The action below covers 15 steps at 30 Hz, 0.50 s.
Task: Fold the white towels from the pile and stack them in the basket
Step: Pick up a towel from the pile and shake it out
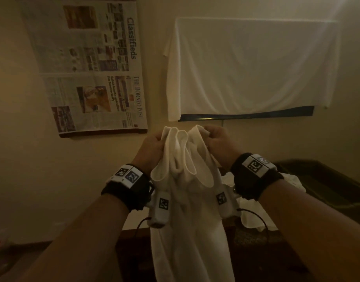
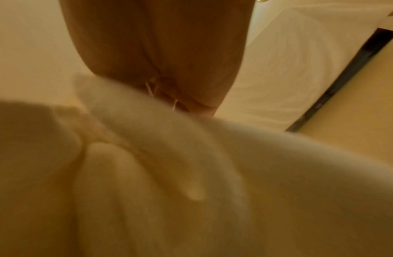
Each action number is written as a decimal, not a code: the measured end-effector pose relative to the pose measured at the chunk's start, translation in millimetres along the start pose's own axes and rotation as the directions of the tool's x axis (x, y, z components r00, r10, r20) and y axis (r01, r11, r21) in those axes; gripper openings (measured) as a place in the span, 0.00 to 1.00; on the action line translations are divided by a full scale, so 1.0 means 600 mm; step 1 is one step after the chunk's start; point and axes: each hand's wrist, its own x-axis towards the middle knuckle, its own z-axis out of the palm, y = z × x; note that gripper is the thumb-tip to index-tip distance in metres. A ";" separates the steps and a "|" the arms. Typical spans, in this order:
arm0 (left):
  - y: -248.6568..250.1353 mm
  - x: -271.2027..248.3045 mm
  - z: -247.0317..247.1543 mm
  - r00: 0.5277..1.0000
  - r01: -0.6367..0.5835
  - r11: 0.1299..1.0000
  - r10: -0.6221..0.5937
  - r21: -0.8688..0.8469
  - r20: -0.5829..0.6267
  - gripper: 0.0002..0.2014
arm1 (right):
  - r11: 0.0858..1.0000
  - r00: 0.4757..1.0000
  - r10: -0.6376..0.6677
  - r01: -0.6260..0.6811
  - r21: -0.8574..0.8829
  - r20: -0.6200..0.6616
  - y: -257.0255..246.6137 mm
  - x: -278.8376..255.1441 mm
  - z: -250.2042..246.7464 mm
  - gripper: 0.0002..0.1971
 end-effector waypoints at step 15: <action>0.118 0.013 -0.094 0.954 -0.295 0.936 0.298 -0.190 -0.012 0.11 | 0.916 0.931 -0.360 0.365 -0.163 0.061 -0.194 0.058 -0.015 0.08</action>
